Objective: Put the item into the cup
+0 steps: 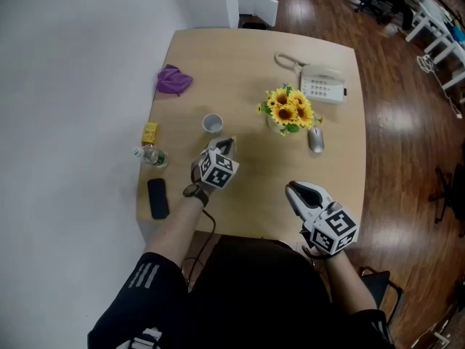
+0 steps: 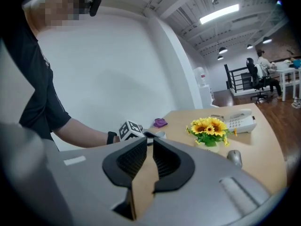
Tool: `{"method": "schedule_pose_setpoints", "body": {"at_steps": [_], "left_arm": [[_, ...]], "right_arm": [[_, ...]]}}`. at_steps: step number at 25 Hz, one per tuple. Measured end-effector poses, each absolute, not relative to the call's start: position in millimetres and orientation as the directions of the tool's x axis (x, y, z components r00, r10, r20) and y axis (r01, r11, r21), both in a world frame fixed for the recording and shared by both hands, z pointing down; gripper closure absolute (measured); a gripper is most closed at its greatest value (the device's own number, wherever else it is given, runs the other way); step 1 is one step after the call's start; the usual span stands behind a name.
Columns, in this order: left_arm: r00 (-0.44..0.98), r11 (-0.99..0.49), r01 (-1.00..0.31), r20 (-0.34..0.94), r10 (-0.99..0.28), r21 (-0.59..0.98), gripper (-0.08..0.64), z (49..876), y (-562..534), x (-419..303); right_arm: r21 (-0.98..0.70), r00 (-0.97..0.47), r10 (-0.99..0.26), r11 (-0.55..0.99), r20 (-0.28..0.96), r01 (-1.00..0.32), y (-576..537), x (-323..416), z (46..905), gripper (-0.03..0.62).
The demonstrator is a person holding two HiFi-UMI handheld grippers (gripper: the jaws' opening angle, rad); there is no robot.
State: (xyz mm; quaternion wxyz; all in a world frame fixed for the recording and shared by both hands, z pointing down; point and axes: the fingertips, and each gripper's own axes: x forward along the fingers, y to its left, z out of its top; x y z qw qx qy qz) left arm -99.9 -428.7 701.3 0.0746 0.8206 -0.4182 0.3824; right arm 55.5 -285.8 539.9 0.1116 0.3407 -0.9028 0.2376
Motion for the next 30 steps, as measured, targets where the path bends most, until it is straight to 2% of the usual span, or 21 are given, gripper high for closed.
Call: {"method": "schedule_pose_setpoints", "body": {"at_steps": [4,8,22,30], "left_arm": [[0.331,-0.593,-0.751,0.612,-0.718,-0.289,0.566,660,-456,-130],[0.287,-0.564,-0.759,0.61,-0.739,-0.325,0.566,656,-482,-159],[0.257,-0.625,-0.726,0.73,-0.633,-0.286,0.564,723,-506,-158],[0.219,-0.627,-0.73,0.777,-0.59,-0.271,0.505,737,-505,-165]], "right_arm": [[-0.347,-0.752,-0.558,0.669,0.35,-0.658,-292,48,537,0.543],[-0.346,-0.756,-0.553,0.674,0.349,-0.653,-296,40,536,0.543],[-0.368,-0.712,-0.586,0.61,0.386,-0.702,-292,59,552,0.543],[-0.372,-0.704,-0.597,0.598,0.386,-0.71,-289,68,552,0.543]]}}
